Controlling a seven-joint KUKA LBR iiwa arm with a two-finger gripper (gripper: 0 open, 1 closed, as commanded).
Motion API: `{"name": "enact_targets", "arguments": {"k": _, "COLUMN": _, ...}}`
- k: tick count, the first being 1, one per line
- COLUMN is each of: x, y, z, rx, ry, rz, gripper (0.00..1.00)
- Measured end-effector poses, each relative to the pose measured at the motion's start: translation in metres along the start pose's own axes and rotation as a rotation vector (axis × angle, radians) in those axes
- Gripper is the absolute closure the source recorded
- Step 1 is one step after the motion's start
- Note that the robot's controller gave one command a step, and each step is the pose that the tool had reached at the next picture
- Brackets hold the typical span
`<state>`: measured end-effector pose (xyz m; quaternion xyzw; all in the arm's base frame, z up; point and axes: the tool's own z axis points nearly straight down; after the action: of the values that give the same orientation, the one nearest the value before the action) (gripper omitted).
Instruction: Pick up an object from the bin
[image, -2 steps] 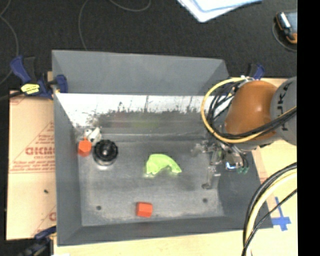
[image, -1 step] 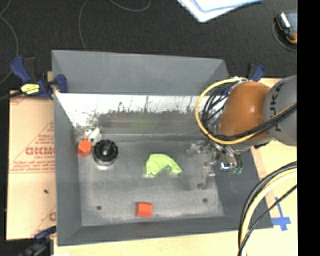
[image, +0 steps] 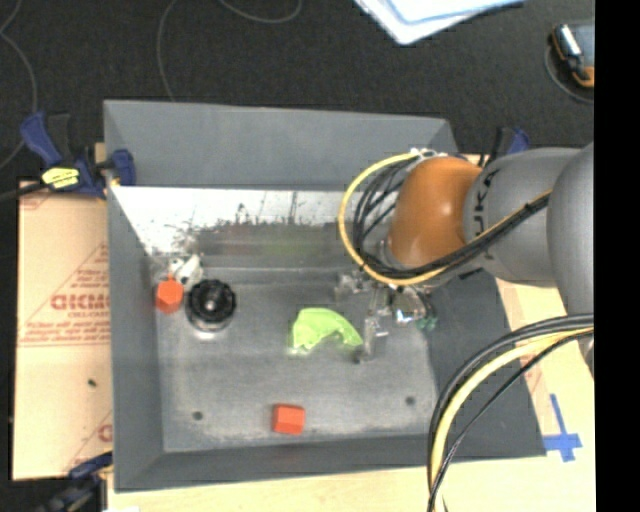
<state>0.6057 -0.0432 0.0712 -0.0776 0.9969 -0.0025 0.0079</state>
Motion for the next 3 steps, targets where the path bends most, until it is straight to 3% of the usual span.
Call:
{"name": "enact_targets", "arguments": {"k": 1, "x": -0.006, "y": -0.003, "z": 0.000, "rx": -0.001, "ry": 0.000, "rz": -0.171, "gripper": 0.00}}
{"name": "enact_targets", "arguments": {"k": 2, "x": -0.003, "y": 0.026, "z": 0.000, "rx": 0.000, "ry": -0.003, "rz": -0.031, "gripper": 0.00}}
{"name": "enact_targets", "arguments": {"k": 3, "x": -0.016, "y": 0.041, "z": 0.000, "rx": 0.002, "ry": -0.008, "rz": -0.090, "gripper": 1.00}}
